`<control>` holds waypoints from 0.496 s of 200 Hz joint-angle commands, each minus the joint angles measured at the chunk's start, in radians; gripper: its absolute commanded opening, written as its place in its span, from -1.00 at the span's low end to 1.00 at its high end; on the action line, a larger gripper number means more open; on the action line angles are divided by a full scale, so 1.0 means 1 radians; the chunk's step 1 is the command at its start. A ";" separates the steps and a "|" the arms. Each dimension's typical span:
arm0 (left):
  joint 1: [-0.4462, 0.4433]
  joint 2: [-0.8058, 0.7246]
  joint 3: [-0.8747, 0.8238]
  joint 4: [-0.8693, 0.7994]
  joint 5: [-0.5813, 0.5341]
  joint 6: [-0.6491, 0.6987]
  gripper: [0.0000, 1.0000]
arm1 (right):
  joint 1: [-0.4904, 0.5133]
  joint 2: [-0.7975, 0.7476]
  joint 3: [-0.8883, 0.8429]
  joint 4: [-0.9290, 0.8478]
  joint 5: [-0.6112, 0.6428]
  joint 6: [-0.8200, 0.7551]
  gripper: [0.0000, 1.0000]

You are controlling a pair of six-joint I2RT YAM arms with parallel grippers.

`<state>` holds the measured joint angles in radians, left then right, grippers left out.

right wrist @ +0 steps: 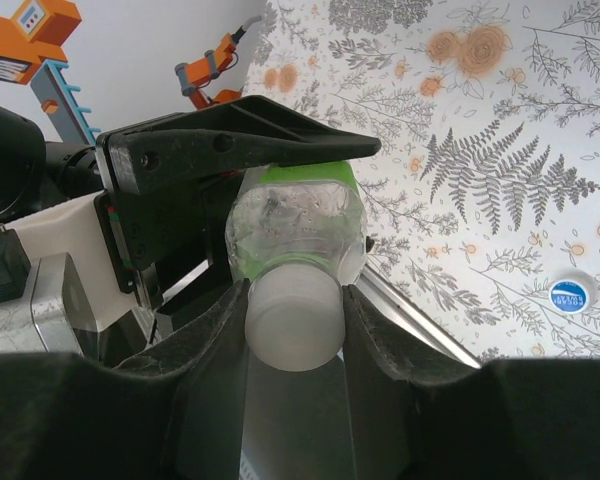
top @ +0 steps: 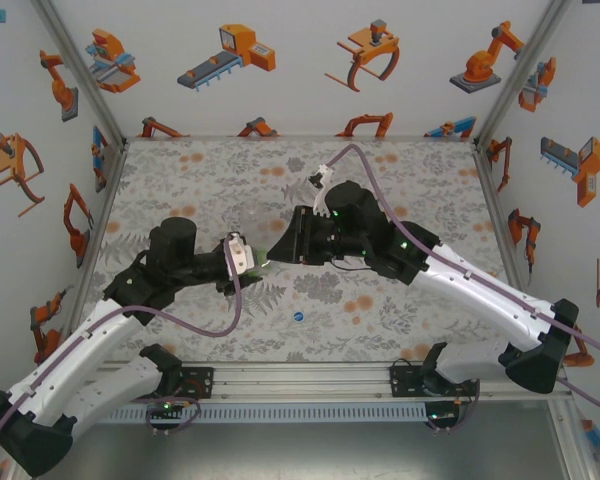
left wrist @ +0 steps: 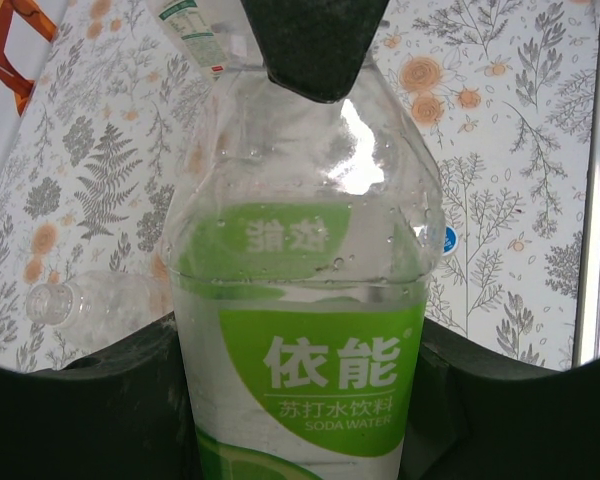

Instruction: Screw on the bottle caps

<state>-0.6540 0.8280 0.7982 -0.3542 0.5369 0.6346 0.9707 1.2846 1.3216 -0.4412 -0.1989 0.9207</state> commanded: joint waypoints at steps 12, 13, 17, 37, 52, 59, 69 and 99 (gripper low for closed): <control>-0.003 -0.012 -0.004 0.024 0.003 -0.016 -0.88 | -0.004 -0.005 0.009 -0.008 -0.001 0.007 -0.47; -0.003 -0.011 -0.004 0.024 0.004 -0.016 -0.84 | -0.003 -0.005 0.009 -0.008 -0.001 0.007 -0.48; -0.004 -0.012 -0.004 0.024 0.004 -0.016 -0.72 | -0.003 -0.005 0.010 -0.008 0.002 0.005 -0.51; -0.003 -0.012 -0.004 0.026 0.005 -0.019 -0.20 | -0.009 -0.007 0.008 -0.009 0.016 -0.004 -0.64; -0.003 -0.014 -0.009 0.033 -0.002 -0.027 -0.05 | -0.019 -0.008 0.010 -0.014 0.015 -0.016 -0.69; -0.003 -0.018 -0.012 0.038 -0.004 -0.032 0.04 | -0.025 -0.006 0.013 -0.024 0.016 -0.024 -0.71; -0.003 -0.020 -0.016 0.044 -0.006 -0.036 0.14 | -0.036 -0.004 0.020 -0.039 0.016 -0.040 -0.74; -0.001 -0.023 -0.019 0.050 -0.014 -0.041 0.38 | -0.068 0.021 0.065 -0.124 0.027 -0.122 -0.76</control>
<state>-0.6540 0.8242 0.7902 -0.3286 0.5262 0.6121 0.9352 1.2858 1.3266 -0.4747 -0.1970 0.8806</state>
